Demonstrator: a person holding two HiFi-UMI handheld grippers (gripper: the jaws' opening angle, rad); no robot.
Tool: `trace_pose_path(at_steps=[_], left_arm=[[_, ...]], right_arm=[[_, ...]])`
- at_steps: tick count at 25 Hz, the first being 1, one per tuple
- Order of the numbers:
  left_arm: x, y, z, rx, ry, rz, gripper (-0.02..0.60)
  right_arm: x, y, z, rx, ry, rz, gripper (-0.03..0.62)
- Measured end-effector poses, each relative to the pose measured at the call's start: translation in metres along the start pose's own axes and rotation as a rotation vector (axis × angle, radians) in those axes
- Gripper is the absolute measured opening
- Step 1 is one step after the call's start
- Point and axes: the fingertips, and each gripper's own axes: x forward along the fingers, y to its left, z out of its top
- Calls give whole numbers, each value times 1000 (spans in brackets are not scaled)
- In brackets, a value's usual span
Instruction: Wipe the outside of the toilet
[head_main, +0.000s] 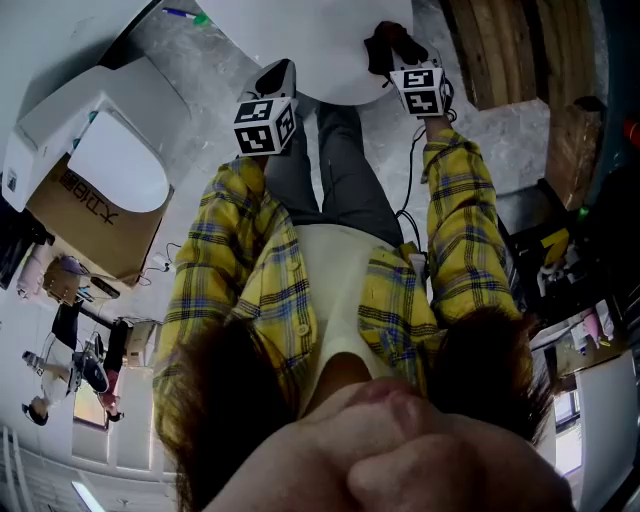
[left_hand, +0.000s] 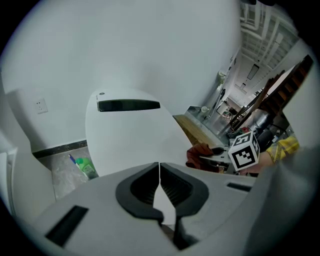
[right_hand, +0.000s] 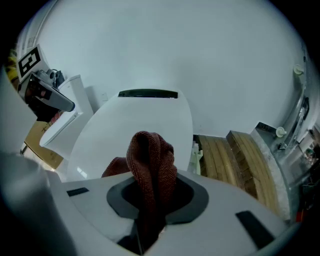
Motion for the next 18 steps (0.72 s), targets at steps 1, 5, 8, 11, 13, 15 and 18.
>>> trace_pose_path(at_steps=[1,5,8,11,13,15,18], left_arm=[[0,0,0,1,1,-2,14],[1,0,2,2,2,-6,14],[1,1,4,5,0,-7,14],[0,4,6,7,-4,-8,14],[-2,6,9,7,-10,-10,14],[-5,7,12,6,-19,-12,12],[-10,10,17,-2,-38,-12,14]], right_arm=[[0,-3,0,1,4,-7,86],[-1,-16,-3,2,14,-39,86],[-5,-26,-1,2,16,-66,86],[-10,-33,1,19,12,-92,86],[-17,-35,6,37,-6,-102,86],[-27,-33,16,45,-48,-104,86],[-45,-24,33,48,-113,-100,86]])
